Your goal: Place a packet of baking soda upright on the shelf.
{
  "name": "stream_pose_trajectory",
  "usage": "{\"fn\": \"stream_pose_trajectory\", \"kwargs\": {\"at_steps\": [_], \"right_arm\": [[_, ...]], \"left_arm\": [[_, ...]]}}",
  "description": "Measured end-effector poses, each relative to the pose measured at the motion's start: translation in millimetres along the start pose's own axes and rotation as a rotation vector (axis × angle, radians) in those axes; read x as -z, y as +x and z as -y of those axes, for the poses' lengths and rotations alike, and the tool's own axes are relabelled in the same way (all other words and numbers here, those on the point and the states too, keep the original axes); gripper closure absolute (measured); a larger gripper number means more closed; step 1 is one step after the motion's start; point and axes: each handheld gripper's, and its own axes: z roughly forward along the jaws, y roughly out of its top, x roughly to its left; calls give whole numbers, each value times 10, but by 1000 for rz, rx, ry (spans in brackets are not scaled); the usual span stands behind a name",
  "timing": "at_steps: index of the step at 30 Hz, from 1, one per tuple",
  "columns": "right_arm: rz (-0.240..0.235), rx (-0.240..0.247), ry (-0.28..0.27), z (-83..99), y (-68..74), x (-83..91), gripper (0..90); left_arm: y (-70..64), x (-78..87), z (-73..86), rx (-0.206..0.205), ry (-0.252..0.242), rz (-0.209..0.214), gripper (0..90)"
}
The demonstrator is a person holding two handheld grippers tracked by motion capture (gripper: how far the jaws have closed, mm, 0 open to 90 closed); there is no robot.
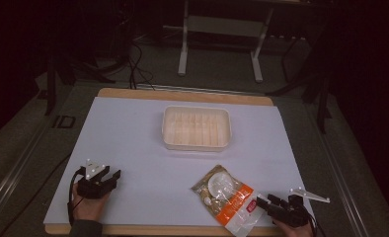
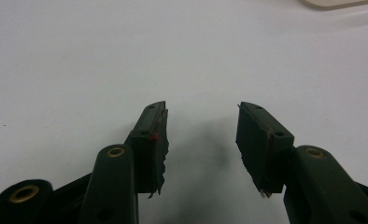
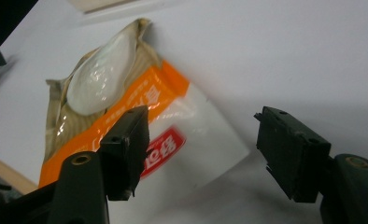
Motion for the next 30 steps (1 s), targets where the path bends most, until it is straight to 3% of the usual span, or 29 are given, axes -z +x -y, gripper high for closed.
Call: {"fn": "stream_pose_trajectory", "kwargs": {"at_steps": [11,17,22,24,30], "right_arm": [[-46,-11,29,134,86,-24,358],[-114,-11,50,164,184,-96,392],[-144,-10,76,172,302,-192,437],[-130,2,81,174,355,-211,501],[-148,-18,63,110,376,-231,811]], "left_arm": [[-12,-6,-4,-6,1,-7,521],[-19,-10,-9,-11,3,-9,519],[-26,-12,-12,-19,2,-7,517],[-30,-15,-12,-19,-2,-7,517],[-36,-17,-14,-24,2,-7,515]]}}
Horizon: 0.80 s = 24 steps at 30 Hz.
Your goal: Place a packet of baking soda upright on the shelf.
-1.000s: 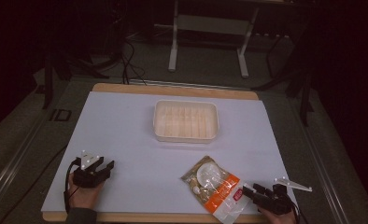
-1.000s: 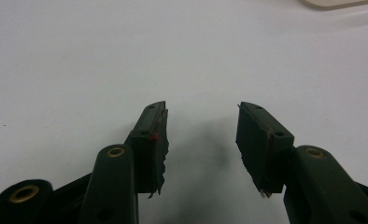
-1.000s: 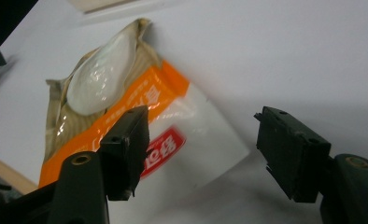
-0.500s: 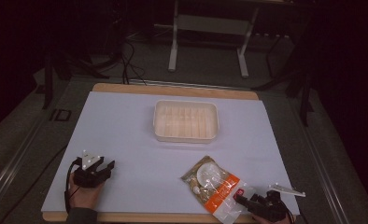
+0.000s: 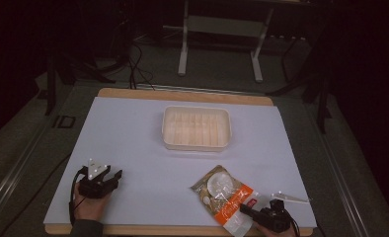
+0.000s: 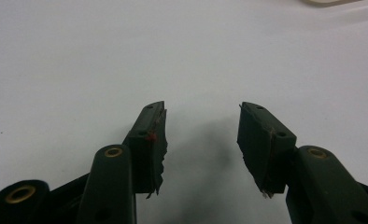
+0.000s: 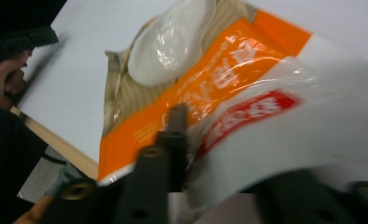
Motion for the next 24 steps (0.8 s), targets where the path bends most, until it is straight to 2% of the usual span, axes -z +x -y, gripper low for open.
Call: {"fn": "stream_pose_trajectory", "kwargs": {"at_steps": [3,12,19,24], "right_arm": [[-32,30,-19,-61,31,30,895],[-70,86,-22,-324,137,81,900],[-91,140,-26,-566,244,83,900],[-113,160,-33,-703,322,56,900]], "left_arm": [[1,-2,-1,-2,1,0,515],[-5,-8,-3,-5,7,-2,515],[-7,-11,-5,-7,7,-2,515],[-10,-14,-7,-8,6,-1,515]]}}
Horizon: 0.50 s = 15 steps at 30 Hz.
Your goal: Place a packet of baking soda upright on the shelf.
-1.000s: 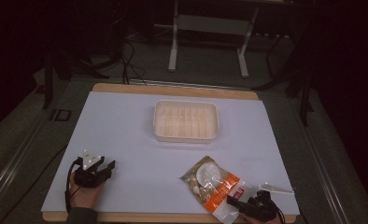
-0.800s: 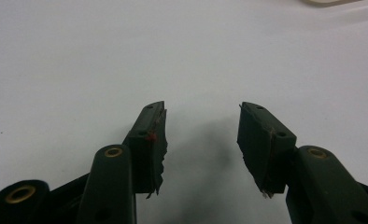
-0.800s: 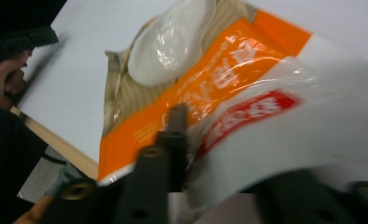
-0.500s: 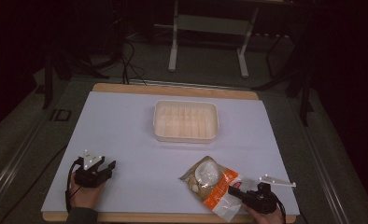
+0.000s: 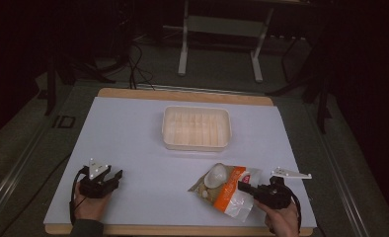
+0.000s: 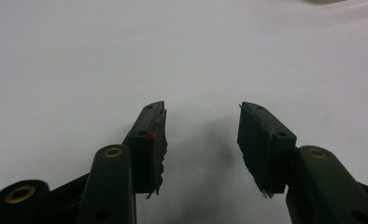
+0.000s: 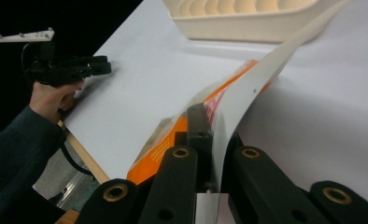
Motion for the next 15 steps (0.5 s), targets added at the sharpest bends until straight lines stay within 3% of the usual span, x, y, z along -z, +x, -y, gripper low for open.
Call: {"fn": "stream_pose_trajectory", "kwargs": {"at_steps": [15], "right_arm": [[-10,56,20,-303,125,-113,900]], "left_arm": [[-5,-5,-4,-2,-7,-3,515]]}}
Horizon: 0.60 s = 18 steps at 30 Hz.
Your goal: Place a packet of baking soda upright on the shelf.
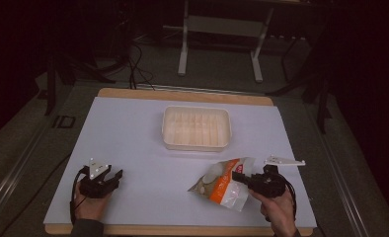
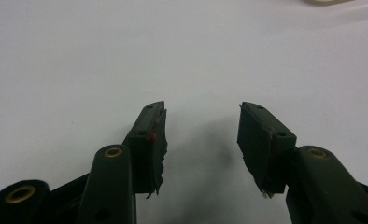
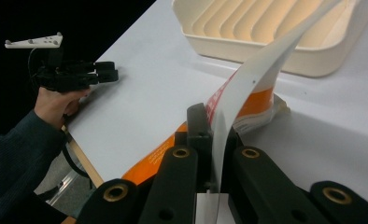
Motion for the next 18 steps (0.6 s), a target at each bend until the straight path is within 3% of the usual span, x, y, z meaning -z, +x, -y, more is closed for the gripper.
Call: {"fn": "stream_pose_trajectory", "kwargs": {"at_steps": [18], "right_arm": [[6,104,59,-302,185,-120,900]], "left_arm": [[-3,1,-1,-2,2,-2,516]]}}
